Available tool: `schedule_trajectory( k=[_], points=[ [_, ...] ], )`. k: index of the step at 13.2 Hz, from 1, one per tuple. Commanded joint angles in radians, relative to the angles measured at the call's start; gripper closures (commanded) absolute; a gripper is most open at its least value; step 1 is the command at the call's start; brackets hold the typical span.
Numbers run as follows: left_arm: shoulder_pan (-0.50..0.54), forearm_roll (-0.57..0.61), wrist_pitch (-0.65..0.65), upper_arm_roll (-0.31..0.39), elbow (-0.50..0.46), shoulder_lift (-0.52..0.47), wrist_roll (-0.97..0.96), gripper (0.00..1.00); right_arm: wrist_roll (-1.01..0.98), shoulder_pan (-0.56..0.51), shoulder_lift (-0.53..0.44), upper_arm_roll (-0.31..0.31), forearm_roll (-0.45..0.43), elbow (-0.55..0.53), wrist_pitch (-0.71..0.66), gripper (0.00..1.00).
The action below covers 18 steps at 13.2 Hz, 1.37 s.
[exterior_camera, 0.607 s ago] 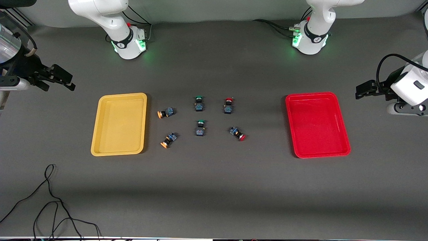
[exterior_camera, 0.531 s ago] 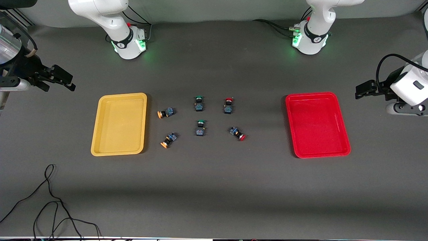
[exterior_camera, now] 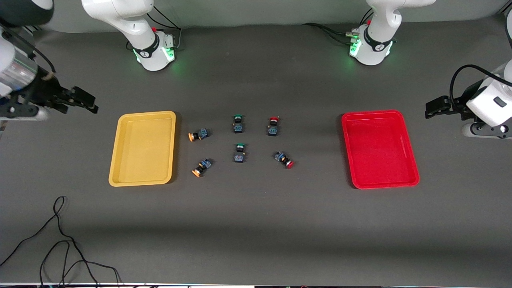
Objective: Place red and yellow buttons in trays
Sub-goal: 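Move the right gripper toward the yellow-capped buttons beside the yellow tray, then grasp a yellow button with the right gripper while the left gripper reaches a red button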
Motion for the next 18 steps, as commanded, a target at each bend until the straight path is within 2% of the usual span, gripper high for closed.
schedule_trajectory(
  k=[1,3,5,7,9,13,16,18],
  points=[
    [-0.015,0.015,-0.015,0.012,-0.003,-0.005,0.021,0.0,0.236,0.003,0.082,0.106,0.013,0.024,0.018,0.0],
    [-0.017,0.012,-0.023,0.01,0.0,0.003,0.012,0.0,0.443,0.01,0.119,0.188,0.015,-0.031,0.093,0.0],
    [-0.014,0.001,-0.021,0.012,-0.002,0.011,0.008,0.0,0.667,0.034,0.165,0.276,0.015,-0.161,0.279,0.0],
    [-0.047,-0.001,-0.006,0.001,-0.029,0.011,-0.011,0.0,0.798,0.039,0.204,0.35,0.012,-0.295,0.488,0.0],
    [-0.128,-0.005,0.028,-0.007,-0.086,-0.008,-0.082,0.0,0.824,0.04,0.253,0.363,0.003,-0.392,0.623,0.0],
    [-0.397,-0.03,0.179,-0.011,-0.156,0.018,-0.412,0.0,0.957,0.055,0.412,0.363,0.003,-0.426,0.754,0.0],
    [-0.582,-0.05,0.293,-0.011,-0.161,0.058,-0.62,0.0,0.978,0.059,0.446,0.361,0.001,-0.462,0.825,0.0],
    [-0.672,-0.05,0.391,-0.01,-0.161,0.116,-0.696,0.0,0.979,0.059,0.471,0.36,0.001,-0.487,0.883,0.0]
  ],
)
